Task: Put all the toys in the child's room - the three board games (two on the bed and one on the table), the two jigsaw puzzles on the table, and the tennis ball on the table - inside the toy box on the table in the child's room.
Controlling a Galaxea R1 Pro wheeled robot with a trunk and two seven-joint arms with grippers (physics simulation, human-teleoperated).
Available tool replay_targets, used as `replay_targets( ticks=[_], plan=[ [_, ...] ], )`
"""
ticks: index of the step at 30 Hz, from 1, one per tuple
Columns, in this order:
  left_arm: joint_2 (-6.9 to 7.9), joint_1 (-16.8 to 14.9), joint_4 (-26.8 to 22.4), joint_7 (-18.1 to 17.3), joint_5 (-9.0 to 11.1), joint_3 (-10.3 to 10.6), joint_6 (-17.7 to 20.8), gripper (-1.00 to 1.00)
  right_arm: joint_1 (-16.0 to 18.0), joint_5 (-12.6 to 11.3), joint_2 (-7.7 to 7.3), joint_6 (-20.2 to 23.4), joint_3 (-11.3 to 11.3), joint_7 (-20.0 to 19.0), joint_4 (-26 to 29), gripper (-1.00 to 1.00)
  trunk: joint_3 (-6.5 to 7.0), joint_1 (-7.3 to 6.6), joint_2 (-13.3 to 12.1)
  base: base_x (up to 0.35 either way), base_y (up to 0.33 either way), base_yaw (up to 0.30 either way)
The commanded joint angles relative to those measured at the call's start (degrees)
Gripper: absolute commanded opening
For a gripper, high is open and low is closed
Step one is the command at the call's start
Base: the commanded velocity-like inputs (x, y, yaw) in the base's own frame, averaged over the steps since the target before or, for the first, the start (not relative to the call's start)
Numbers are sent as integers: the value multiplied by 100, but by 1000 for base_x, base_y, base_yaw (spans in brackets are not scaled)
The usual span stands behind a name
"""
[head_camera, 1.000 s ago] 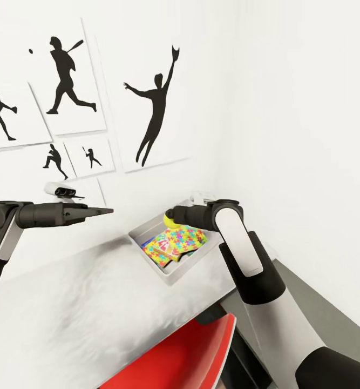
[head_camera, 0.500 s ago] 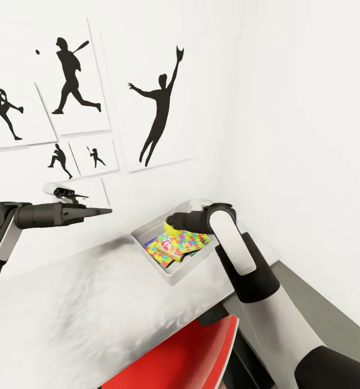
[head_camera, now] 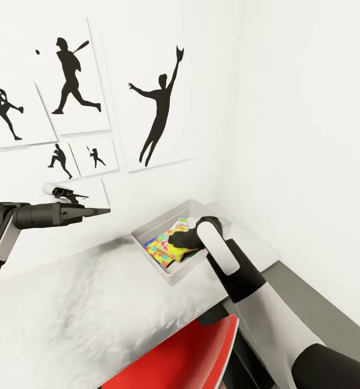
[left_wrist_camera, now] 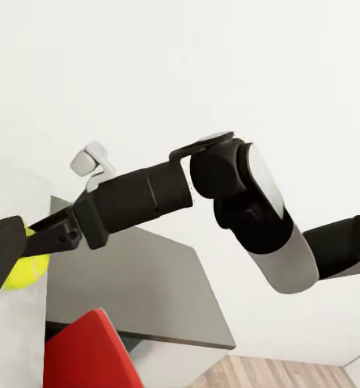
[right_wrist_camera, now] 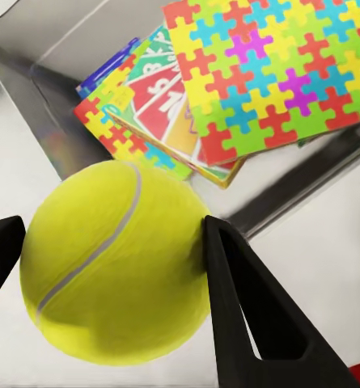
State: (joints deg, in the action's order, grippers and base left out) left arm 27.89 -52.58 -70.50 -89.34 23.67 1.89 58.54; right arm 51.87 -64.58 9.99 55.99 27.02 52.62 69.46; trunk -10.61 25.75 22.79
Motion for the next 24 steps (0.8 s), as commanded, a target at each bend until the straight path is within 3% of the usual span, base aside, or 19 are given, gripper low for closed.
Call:
replay_targets(
  ticks=[1,11,17,24],
  plan=[
    [6,-7,2,-22,7,13,61,100,8,-65,0,-12,47,75,-72,-100,-12,4,13,0,0,0],
    [6,-7,2,-28,7,13,61,100,8,-46,0,-27,191,72,-253,-100,-12,4,13,0,0,6],
    [6,-7,2,-26,7,13,61,100,8,-44,0,-27,198,72,-250,-100,-12,4,13,0,0,203],
    [6,-7,2,-22,7,13,61,100,8,-33,0,-33,198,72,-249,-100,-12,4,13,0,0,39]
  ],
)
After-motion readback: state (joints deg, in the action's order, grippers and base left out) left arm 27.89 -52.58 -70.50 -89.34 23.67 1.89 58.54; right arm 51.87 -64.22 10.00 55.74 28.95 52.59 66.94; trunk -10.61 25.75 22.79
